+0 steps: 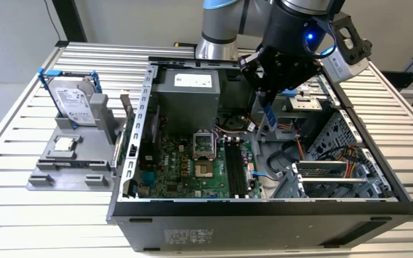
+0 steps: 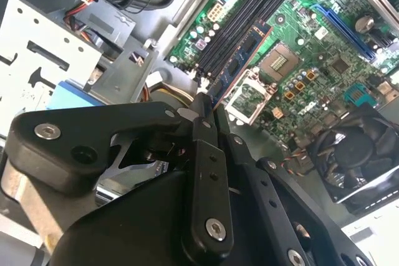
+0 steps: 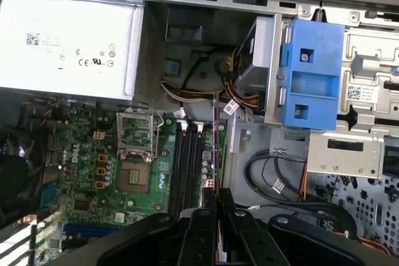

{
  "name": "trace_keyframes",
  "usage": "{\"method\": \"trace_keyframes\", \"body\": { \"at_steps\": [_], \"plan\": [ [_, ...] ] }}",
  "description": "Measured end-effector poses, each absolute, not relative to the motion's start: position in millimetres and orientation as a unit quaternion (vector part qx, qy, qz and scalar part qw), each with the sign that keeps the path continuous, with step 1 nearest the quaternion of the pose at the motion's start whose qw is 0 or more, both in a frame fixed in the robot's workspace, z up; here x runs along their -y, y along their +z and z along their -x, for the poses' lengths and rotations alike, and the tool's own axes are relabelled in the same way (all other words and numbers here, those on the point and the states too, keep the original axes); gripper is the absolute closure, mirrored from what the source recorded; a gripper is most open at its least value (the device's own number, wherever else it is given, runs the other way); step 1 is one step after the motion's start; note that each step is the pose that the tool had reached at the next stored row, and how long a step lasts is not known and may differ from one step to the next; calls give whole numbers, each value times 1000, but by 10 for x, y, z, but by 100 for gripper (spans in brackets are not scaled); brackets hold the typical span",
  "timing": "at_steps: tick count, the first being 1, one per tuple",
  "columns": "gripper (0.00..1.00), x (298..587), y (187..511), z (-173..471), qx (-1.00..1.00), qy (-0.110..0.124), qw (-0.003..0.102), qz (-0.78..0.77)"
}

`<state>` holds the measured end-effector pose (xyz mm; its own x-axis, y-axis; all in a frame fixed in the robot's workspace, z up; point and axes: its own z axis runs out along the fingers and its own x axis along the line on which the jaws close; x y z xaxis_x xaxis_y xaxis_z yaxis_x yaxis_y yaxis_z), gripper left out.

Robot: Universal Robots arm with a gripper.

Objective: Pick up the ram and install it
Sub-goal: 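Insert the ram into the slot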

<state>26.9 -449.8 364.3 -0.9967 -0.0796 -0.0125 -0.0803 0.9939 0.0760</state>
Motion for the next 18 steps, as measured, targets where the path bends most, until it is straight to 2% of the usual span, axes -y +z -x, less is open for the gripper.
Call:
{"method": "trace_keyframes", "body": {
  "at_steps": [9,18],
  "plan": [
    [100,4497,3635,-269,-999,38,5,39],
    [100,4505,3477,-250,-999,38,6,19]
  ]
}}
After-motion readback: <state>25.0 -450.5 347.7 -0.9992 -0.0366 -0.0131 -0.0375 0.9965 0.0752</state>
